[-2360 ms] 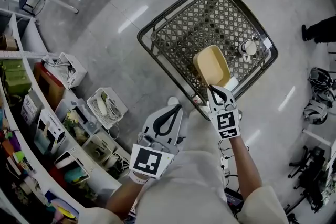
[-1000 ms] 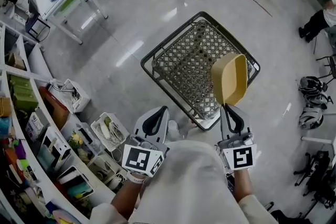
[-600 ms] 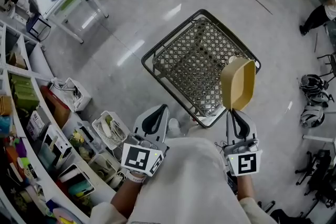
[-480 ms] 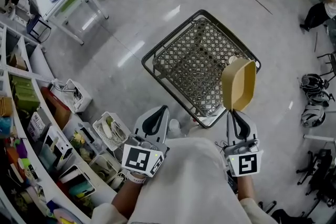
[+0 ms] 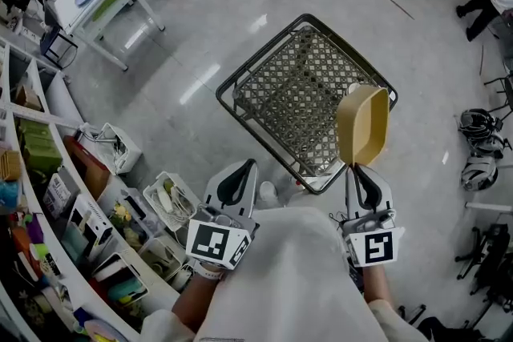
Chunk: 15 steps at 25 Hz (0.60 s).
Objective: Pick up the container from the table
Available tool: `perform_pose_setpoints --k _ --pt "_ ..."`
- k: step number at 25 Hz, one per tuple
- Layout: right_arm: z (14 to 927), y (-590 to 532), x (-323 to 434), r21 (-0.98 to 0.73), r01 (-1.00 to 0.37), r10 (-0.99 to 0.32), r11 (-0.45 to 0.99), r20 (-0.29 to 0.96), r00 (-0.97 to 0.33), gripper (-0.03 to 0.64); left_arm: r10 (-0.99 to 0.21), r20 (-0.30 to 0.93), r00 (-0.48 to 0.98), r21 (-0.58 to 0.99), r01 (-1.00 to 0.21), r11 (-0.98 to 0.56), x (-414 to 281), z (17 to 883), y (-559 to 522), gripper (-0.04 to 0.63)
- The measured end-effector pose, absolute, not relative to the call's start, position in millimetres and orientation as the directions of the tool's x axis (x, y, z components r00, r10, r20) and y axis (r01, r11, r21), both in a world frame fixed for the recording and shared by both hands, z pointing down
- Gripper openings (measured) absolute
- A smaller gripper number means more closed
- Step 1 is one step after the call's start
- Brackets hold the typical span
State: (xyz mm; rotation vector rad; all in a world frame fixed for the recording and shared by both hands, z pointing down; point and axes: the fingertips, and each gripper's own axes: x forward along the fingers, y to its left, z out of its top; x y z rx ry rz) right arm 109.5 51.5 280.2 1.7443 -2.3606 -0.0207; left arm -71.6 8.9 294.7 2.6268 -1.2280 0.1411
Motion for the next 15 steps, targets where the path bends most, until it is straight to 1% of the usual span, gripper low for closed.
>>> perform_pose_setpoints --k 6,10,15 --pt "289.8 63.3 119.2 0.127 -0.947 -0.942 0.296 0.203 -0.268 0.025 -0.74 0.18 0.649 0.174 -0.761 -0.625 -68.6 291.9 7.9 0.023" --pt "286.1 65.3 121.3 0.129 -0.948 -0.944 0.291 0.199 -0.263 0.025 -0.732 0.183 0.656 0.18 -0.754 -0.632 -67.1 292.8 8.8 0.023" --pt "276.4 65.7 116.8 0.113 -0.942 -0.939 0.317 0.178 -0.295 0.025 -0.735 0.168 0.658 0.191 -0.753 -0.63 -65.0 288.8 5.5 0.023"
